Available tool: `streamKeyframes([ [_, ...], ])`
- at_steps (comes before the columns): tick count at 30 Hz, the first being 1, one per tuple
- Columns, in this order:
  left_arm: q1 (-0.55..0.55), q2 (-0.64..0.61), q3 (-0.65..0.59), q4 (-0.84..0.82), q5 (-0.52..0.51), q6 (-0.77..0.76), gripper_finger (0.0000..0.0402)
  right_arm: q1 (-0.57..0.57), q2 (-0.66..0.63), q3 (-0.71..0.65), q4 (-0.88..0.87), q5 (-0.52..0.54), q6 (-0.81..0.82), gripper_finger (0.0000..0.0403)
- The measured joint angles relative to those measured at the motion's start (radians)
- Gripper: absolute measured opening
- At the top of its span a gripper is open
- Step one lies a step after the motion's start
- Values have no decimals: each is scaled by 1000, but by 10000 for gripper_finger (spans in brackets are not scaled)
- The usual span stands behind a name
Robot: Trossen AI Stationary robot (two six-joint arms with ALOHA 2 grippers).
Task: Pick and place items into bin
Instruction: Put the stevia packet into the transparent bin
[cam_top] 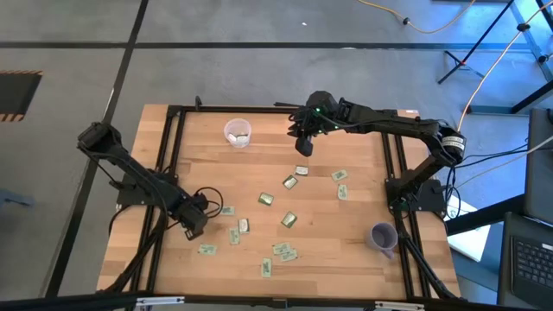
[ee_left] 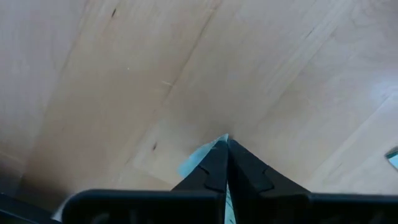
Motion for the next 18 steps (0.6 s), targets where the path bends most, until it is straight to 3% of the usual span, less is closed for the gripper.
streamKeyframes([
  [14,29,-130,92,16,-31,-15,2,0,0,0,-18,0,-2,90],
  [18,79,-182,132,18,-153,0,2,0,0,0,-40,0,-24,90],
])
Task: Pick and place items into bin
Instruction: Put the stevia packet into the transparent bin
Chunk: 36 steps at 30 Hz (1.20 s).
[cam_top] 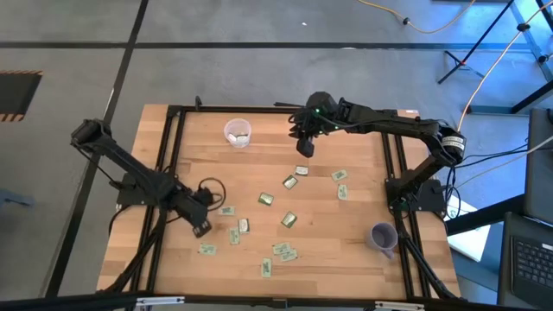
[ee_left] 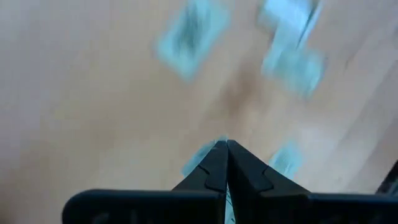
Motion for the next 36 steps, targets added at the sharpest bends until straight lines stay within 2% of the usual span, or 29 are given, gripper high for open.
streamKeyframes([
  [3,69,-34,15,-1,-117,5,2,0,0,0,-37,-2,34,90],
  [7,209,-69,21,7,-160,49,2,3,0,-3,-98,-2,46,90],
  [12,407,-75,21,102,-158,252,2,15,0,-57,-103,-2,26,90],
  [22,785,-44,23,510,-161,664,2,51,0,-224,-48,-1,104,90],
  [29,992,-4,23,606,-157,778,2,66,0,-285,-3,-8,121,90],
  [33,1079,52,23,617,-92,800,2,65,0,-281,-44,-1,135,96],
  [36,1115,113,23,656,-54,826,2,65,0,-263,-89,52,140,118],
])
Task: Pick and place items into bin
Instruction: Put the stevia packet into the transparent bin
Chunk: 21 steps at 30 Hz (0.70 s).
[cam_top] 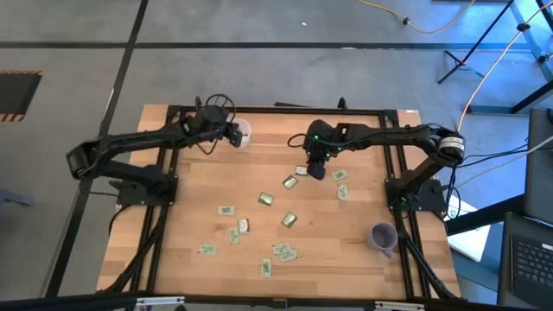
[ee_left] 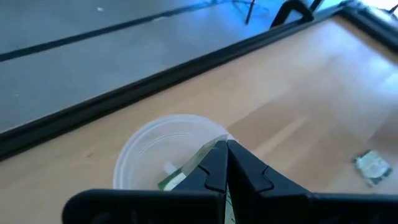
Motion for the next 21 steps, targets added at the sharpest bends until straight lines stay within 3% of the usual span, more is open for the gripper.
streamKeyframes([
  [3,24,61,0,38,26,6,2,-2,0,7,-77,50,38,146],
  [10,59,145,0,83,35,21,2,-9,-23,9,-312,51,45,182],
  [15,72,173,0,78,54,34,2,-18,-118,-34,-273,55,28,181],
  [21,72,179,0,86,44,41,18,-37,-304,-190,-216,55,55,180],
])
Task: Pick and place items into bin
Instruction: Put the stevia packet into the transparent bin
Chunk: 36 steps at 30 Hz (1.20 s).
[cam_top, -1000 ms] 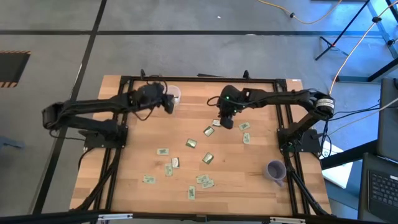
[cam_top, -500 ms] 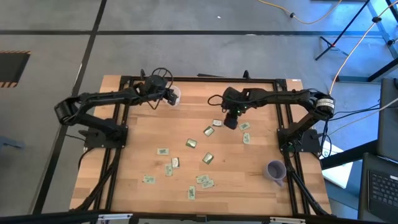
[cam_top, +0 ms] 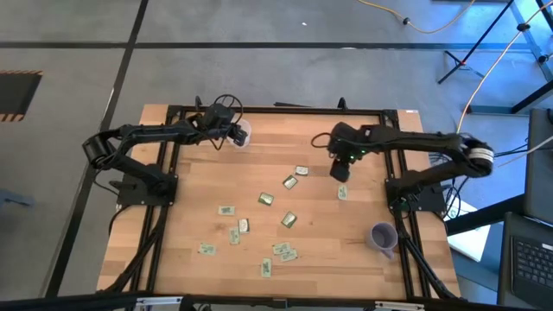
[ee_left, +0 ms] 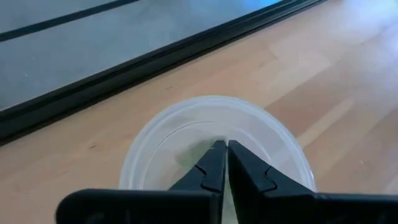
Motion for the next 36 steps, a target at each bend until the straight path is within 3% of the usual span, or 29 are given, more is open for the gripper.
streamKeyframes([
  [4,0,0,0,28,10,0,33,-5,-73,-94,103,-15,42,180],
  [10,0,-1,0,97,44,-10,44,-4,-82,-161,152,-60,76,180],
  [23,0,-1,0,112,88,-12,47,19,-82,-335,390,-55,-67,180],
  [36,-1,-1,0,119,114,-11,47,19,-30,-392,472,-13,-64,180],
])
